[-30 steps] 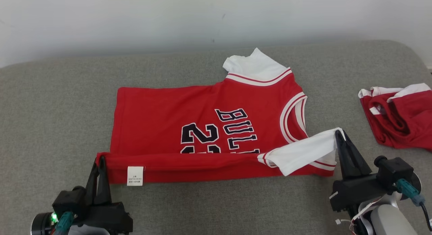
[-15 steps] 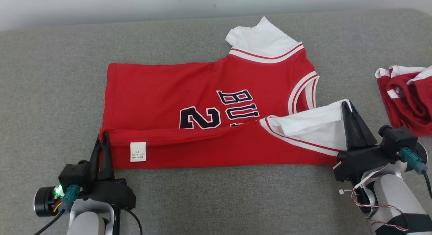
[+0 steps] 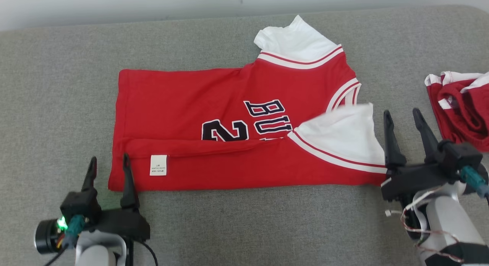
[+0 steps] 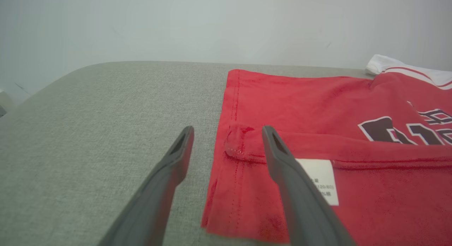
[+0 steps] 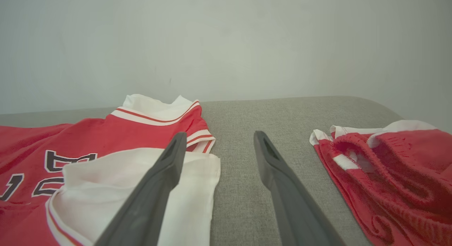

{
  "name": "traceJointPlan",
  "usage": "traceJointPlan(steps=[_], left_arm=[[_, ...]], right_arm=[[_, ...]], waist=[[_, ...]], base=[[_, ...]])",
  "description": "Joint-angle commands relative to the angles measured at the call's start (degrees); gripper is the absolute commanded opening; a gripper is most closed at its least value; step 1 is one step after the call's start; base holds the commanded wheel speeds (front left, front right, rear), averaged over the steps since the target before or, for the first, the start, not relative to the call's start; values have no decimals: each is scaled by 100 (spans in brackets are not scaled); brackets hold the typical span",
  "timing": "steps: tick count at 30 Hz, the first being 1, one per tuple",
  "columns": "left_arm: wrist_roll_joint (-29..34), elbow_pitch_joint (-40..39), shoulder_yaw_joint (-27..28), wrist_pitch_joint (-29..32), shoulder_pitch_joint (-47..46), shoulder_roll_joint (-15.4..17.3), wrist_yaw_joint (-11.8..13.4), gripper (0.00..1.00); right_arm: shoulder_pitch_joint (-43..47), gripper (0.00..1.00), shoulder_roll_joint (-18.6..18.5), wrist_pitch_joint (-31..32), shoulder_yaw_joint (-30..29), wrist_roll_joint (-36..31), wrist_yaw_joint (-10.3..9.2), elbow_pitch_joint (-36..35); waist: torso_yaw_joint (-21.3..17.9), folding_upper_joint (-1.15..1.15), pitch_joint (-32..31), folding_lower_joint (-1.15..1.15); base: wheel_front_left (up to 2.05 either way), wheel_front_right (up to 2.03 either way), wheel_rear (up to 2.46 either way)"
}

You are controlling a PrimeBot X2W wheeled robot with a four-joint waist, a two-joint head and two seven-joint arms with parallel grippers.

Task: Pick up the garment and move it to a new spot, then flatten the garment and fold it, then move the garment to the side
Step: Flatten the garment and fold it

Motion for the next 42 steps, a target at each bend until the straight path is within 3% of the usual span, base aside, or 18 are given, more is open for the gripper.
traceJointPlan(steps=[1,12,22,23,25,26,27,28,31,33,42], left_arm=[[-52,-50,-35,-17,149,0,25,100],[-466,-157,-359,-17,739,6,281,100],[-527,-163,-425,-17,708,3,292,100],[-520,-165,-420,-17,698,3,284,100],[-509,-172,-409,-17,700,2,279,100],[-505,-176,-405,-17,710,2,277,100],[-499,-179,-402,-17,721,2,273,100],[-495,-179,-402,-17,731,2,269,100],[-495,-186,-405,-17,772,1,273,100],[-509,-188,-412,-17,823,1,291,100],[-598,-108,-396,-17,712,1,281,100]], right_arm=[[151,100,54,2,-28,6,-17,-45],[1091,100,267,1,35,195,-17,-183],[1115,100,385,2,173,214,-17,247],[1083,97,375,2,183,227,-17,279],[1044,45,387,2,196,228,-17,337],[1041,35,398,2,210,220,-17,362],[1042,17,393,2,215,219,-17,383],[1043,14,384,2,219,229,-17,401],[1075,25,366,2,220,251,-17,417],[1156,0,355,2,206,292,-17,410],[1152,0,296,1,140,297,-17,241]], waist=[[-10,-1,-14,-1],[-89,-1,-82,-1],[-50,-1,-120,-1],[-40,-1,-120,-1],[-22,-1,-121,-1],[-16,-1,-123,-1],[-8,-1,-123,-1],[0,-1,-127,-1],[11,-1,-148,-1],[12,-1,-171,-1],[-32,-1,-153,-1]], base=[[0,0,0],[0,0,0],[0,0,0],[0,0,0],[0,0,0],[0,0,0],[0,0,0],[0,0,0],[0,0,0],[0,0,0],[0,0,0]])
